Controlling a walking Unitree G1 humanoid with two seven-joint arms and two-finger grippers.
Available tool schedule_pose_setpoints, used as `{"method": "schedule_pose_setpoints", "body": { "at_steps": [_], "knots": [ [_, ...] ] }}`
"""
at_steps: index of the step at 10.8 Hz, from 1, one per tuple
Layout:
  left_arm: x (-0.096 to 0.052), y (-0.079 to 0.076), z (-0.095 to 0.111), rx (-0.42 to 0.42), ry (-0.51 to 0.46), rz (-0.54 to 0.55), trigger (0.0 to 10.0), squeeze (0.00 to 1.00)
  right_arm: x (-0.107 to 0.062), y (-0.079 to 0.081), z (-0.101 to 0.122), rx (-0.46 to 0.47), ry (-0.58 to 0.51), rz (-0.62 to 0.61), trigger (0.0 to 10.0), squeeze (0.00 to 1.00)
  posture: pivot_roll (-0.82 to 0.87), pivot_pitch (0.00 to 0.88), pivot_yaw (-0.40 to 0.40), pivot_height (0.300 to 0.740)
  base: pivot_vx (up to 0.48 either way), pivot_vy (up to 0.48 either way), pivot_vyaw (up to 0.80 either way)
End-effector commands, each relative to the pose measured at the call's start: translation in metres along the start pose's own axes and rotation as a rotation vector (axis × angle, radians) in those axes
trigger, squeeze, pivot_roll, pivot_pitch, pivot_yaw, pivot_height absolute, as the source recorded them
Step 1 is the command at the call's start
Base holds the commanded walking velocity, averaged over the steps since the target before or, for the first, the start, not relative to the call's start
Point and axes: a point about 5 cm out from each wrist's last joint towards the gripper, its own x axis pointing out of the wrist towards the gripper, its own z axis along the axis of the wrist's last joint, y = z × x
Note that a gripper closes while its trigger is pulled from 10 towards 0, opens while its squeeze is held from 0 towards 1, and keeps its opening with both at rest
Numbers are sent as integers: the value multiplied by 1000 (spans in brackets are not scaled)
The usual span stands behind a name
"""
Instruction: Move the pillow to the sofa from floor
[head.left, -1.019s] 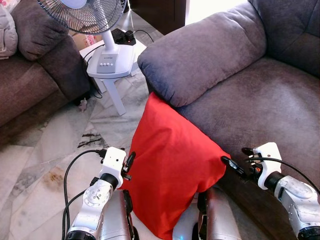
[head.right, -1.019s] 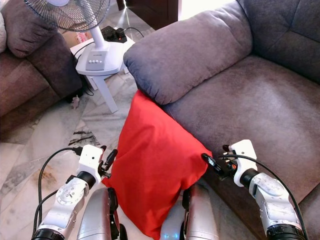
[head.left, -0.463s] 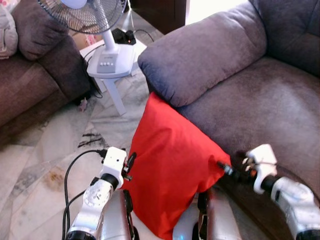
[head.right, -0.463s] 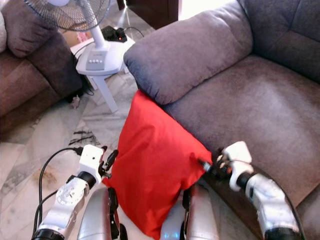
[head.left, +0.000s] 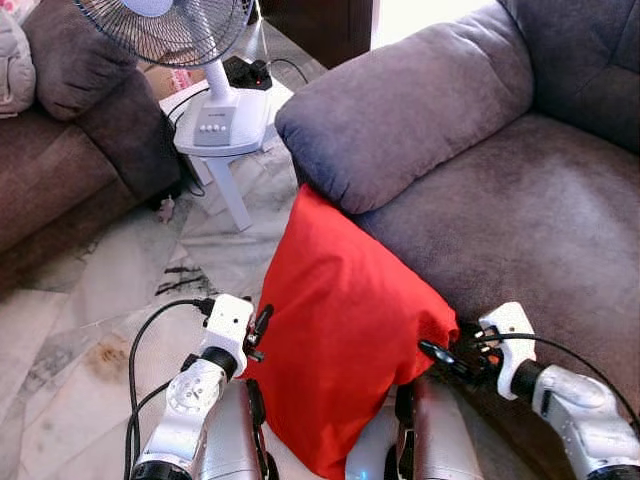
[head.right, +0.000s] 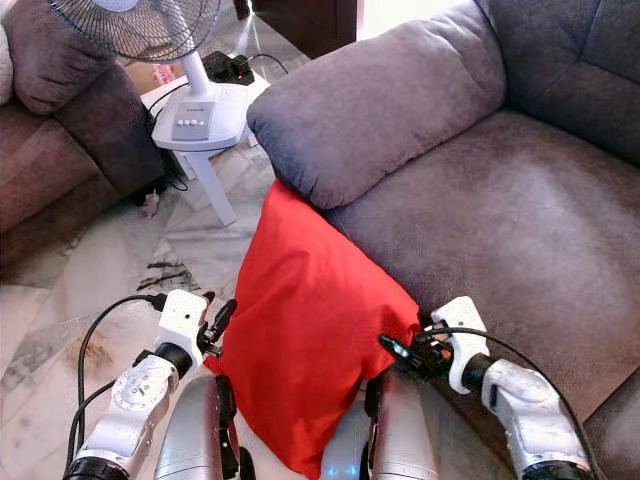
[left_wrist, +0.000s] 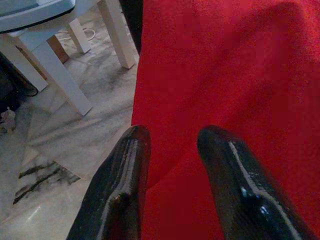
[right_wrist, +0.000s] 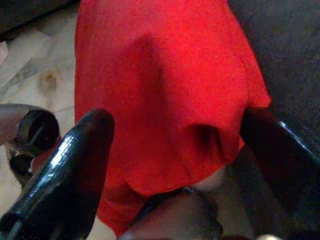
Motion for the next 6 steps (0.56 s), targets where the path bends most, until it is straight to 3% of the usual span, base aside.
{"method": "schedule_pose_setpoints", "body": {
  "at_steps": [1,3,6],
  "knots": [
    [-3,1,-5,2,26,-4,10000,0,2,0,0,-9,-12,-28,10000,0,46,216,94,553,0,0,0],
    [-3,-1,-6,4,28,-7,10000,0,9,-1,-1,-14,-13,-94,10000,0,47,215,93,553,0,0,0],
    [-2,-2,-6,7,29,-11,10000,0,23,13,-12,-15,22,-100,10000,0,50,214,91,553,0,0,0]
  ]
}}
